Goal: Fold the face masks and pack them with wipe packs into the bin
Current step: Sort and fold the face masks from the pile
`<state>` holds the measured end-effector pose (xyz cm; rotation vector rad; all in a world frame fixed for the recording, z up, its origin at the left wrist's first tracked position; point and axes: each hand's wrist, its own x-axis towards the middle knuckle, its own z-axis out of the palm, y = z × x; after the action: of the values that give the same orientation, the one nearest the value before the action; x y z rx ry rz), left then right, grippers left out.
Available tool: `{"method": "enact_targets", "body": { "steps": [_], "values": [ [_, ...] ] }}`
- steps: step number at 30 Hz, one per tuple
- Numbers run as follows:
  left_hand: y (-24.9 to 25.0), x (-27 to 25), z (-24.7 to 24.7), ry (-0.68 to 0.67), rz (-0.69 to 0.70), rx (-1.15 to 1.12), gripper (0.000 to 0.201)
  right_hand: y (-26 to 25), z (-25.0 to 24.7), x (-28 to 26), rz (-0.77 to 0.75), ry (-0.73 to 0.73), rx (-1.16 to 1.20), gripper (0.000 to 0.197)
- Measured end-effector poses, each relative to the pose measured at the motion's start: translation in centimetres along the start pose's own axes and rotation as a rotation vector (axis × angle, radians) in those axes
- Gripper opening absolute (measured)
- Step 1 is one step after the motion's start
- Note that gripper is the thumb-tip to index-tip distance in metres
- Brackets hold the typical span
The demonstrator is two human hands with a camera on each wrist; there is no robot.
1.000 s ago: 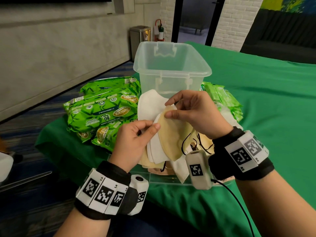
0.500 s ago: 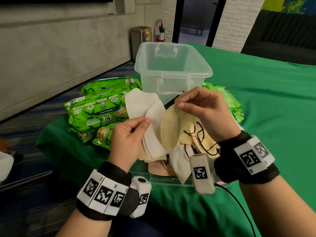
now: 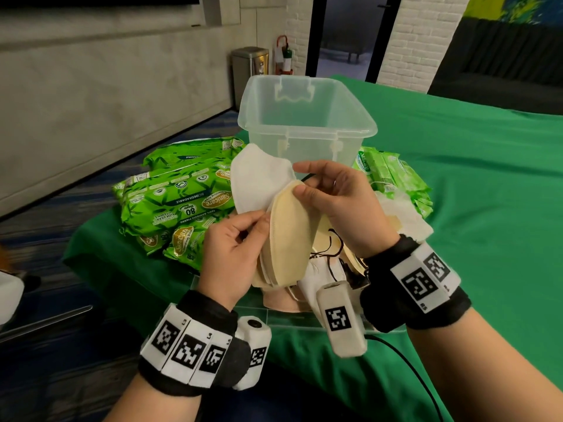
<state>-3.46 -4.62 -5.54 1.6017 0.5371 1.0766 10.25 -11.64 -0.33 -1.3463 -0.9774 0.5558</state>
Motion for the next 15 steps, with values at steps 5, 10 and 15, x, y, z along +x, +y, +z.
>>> {"method": "enact_targets", "body": {
  "steps": [5, 10, 15],
  "values": [
    [-0.16, 0.02, 0.12, 0.002, -0.035, -0.068, 0.015, 0.19, 0.12, -0.14, -0.029, 0.019, -0.076, 0.023],
    [0.28, -0.20, 0.18, -0.043, -0.058, -0.172, 0.026, 0.74, 0.73, -0.36, -0.064, 0.050, -0.188, 0.025],
    [0.33, -0.20, 0.25, -0.010, -0.073, -0.064, 0.014, 0.95, 0.80, -0.41, -0.094, 0.041, -0.308, 0.023]
  ]
}}
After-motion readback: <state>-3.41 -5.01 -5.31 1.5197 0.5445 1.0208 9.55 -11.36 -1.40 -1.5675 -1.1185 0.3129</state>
